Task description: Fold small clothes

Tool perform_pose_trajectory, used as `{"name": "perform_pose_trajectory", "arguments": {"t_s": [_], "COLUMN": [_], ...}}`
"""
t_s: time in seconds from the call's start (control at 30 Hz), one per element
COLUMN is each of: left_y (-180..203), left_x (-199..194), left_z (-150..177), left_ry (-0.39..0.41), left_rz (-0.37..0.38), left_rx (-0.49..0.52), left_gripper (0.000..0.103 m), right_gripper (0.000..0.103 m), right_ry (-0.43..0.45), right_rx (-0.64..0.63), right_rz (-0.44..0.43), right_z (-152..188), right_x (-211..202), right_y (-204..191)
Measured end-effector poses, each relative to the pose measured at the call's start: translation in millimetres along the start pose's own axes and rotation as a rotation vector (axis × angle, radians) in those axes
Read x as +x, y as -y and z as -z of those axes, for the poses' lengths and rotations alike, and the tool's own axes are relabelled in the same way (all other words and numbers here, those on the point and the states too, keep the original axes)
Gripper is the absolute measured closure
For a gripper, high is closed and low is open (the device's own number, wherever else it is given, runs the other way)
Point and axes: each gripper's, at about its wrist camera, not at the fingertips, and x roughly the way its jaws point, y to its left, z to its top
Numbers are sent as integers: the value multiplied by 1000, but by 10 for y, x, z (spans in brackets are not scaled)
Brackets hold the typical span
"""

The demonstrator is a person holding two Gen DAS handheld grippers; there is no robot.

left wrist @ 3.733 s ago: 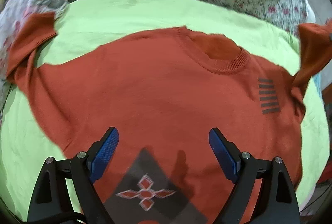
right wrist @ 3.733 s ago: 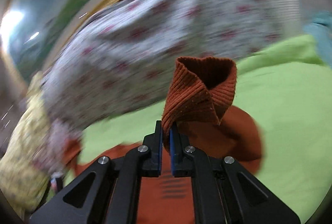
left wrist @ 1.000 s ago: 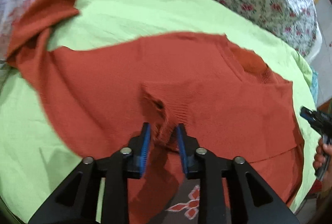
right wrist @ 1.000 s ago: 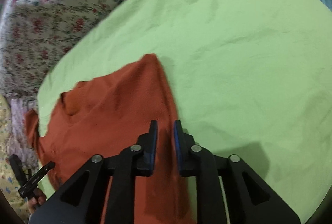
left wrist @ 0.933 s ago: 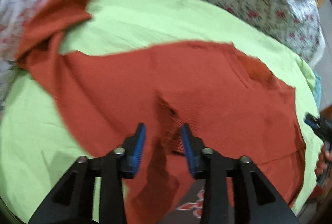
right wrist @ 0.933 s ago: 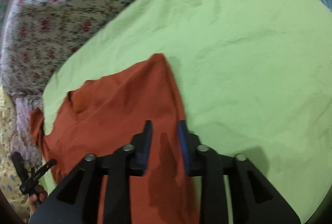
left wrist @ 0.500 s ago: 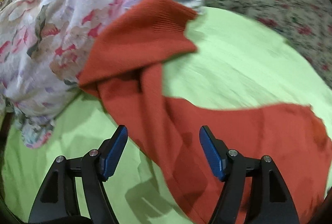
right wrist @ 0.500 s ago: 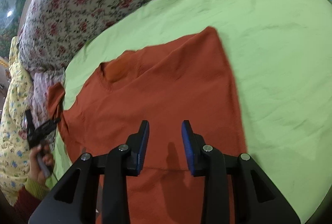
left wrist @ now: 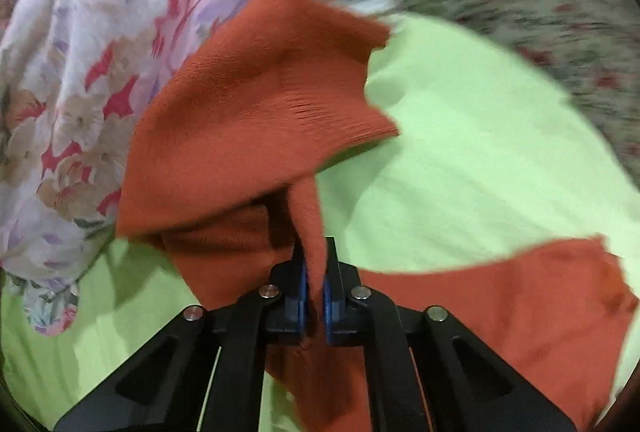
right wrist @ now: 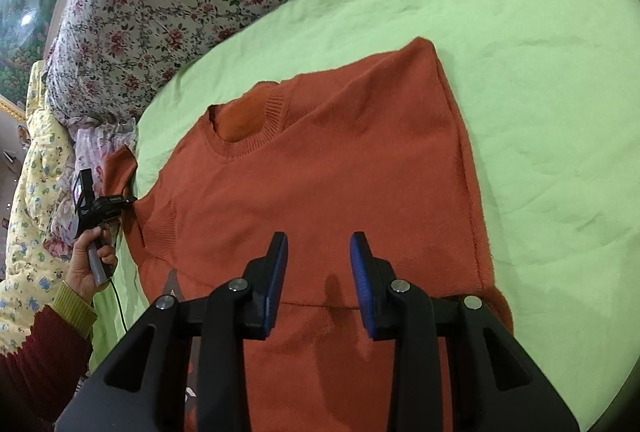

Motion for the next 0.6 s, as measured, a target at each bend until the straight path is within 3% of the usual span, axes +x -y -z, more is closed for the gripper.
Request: {"name": "perform_pose_trajectory", "arguments": {"t_s": [0.1, 0.27, 0.43, 0.6], "left_y": [251, 828, 1663, 2325], "left_x": [-464, -1064, -1432, -1528], "left_z": [164, 489, 965, 1448], "left_ry": [77, 139, 124, 72], "left_rz": [102, 289, 462, 636], "left_rx": [63, 148, 289, 380], "left_gripper": [101, 101, 101, 101], "right_gripper": [69, 69, 69, 69], "right_ry": [18, 30, 43, 56], "right_rx": [6, 24, 44, 58], "right_rz": [-4, -18, -43, -45], "right_z": [-2, 23, 61, 136], "right_x": [-60, -98, -143, -212], "right_y": [18, 46, 33, 78]}}
